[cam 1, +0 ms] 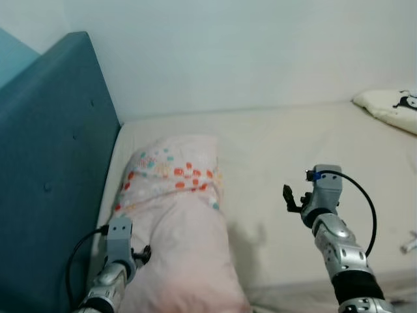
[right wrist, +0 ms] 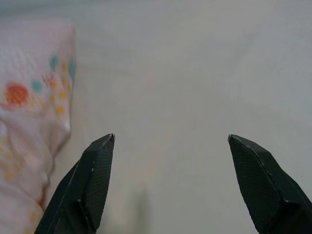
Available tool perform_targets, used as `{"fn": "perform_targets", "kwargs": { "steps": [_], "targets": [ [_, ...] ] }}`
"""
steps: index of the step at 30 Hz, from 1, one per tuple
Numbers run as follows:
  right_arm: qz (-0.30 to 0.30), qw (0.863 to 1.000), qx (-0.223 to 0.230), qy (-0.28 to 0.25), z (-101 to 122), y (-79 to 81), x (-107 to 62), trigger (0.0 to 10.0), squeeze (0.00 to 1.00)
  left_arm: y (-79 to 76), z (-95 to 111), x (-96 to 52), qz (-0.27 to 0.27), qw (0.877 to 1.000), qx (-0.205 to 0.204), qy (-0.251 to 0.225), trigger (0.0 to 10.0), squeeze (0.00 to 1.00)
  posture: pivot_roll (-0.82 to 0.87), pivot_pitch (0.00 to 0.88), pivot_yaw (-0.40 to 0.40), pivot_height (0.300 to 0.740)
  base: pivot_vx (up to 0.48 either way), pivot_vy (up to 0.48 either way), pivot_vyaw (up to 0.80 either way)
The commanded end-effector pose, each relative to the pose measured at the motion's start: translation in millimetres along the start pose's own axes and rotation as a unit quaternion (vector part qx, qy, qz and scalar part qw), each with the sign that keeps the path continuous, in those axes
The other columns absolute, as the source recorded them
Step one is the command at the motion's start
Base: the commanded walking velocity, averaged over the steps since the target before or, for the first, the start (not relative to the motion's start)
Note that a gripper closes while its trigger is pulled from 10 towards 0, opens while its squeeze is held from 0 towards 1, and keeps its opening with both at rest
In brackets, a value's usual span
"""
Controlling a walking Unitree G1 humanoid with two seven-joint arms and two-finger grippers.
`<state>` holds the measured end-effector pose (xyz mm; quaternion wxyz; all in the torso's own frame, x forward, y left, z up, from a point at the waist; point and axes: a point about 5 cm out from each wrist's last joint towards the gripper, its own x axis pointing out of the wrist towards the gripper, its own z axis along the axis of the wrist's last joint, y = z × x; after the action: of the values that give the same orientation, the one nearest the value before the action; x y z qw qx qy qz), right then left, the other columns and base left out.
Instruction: Clean up the room
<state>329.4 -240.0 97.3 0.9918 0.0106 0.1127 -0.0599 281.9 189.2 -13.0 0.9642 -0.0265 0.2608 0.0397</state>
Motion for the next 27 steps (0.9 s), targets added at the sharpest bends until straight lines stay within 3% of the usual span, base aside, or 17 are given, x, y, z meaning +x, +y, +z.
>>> {"fn": "perform_targets", "kwargs": {
  "steps": [1, 6, 10, 12, 20, 21, 27],
  "targets": [
    [0.008, 1.0, 0.002, 0.015, -8, 6.5, -2.1, 10.0, 0.0, 1.3, -6, -1.7, 0.006, 1.0, 0.001, 0.011, 10.0, 0.0, -0.12, 0.139, 0.055, 0.602, 0.0, 0.0, 0.0],
    [0.017, 1.0, 0.001, 0.015, -11, 11.5, -3.5, 10.0, 0.0, 6.1, 0, -0.5, 0.019, 0.999, -0.036, -0.004, 10.0, 0.0, -0.11, 0.145, 0.055, 0.582, 0.0, 0.0, 0.0],
    [0.024, 1.0, 0.012, 0.005, -9, 13.3, -4.4, 10.0, 0.0, 4.4, 4, 0.5, 0.011, 0.999, -0.037, -0.013, 10.0, 0.0, -0.11, 0.148, 0.057, 0.582, 0.0, 0.0, 0.0],
    [0.025, 1.0, 0.012, 0.002, -8, 14.2, -5.1, 10.0, 0.0, -7.8, 8, 1.9, -0.031, 0.999, -0.035, -0.022, 10.0, 0.0, -0.11, 0.151, 0.062, 0.582, 0.0, 0.0, 0.0],
    [0.024, 1.0, 0.012, 0.001, -8, 14.6, -6.0, 10.0, 0.0, -26.9, 10, 1.7, -0.09, 0.995, -0.026, -0.028, 10.0, 0.0, -0.11, 0.155, 0.064, 0.582, 0.0, 0.0, 0.0],
    [0.024, 1.0, 0.011, 0.001, -8, 14.8, -6.3, 10.0, 0.0, -30.7, 10, 1.5, -0.1, 0.994, -0.018, -0.031, 10.0, 1.0, -0.11, 0.157, 0.063, 0.582, 0.0, 0.0, 0.0],
    [0.025, 1.0, 0.012, 0.002, -9, 15.7, -7.3, 10.0, 0.0, -36.9, 11, 1.8, -0.108, 0.994, 0.01, -0.032, 10.0, 1.0, -0.11, 0.163, 0.068, 0.582, 0.0, 0.0, 0.0]
  ]
}}
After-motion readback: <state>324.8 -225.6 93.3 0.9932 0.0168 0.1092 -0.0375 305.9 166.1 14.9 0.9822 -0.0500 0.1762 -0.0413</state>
